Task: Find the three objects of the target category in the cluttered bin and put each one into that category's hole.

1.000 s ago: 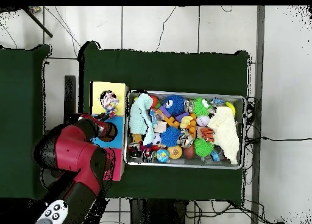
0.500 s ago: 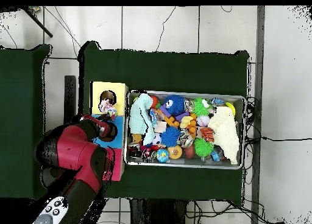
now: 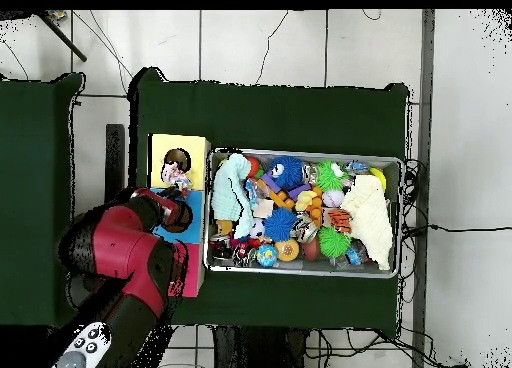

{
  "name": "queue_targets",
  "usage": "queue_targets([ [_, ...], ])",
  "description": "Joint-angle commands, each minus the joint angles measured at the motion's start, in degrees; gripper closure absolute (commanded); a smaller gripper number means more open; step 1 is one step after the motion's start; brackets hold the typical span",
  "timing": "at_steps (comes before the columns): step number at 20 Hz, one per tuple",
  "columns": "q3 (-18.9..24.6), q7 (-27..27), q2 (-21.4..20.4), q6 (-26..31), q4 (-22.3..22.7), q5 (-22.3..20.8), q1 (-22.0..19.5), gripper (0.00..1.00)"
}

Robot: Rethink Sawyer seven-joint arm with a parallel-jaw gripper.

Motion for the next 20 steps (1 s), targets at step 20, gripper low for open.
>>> queue_targets([
  [20, 2.7, 14.7, -0.2, 5.9, -5.4, 1.1, -1.4, 1.0],
])
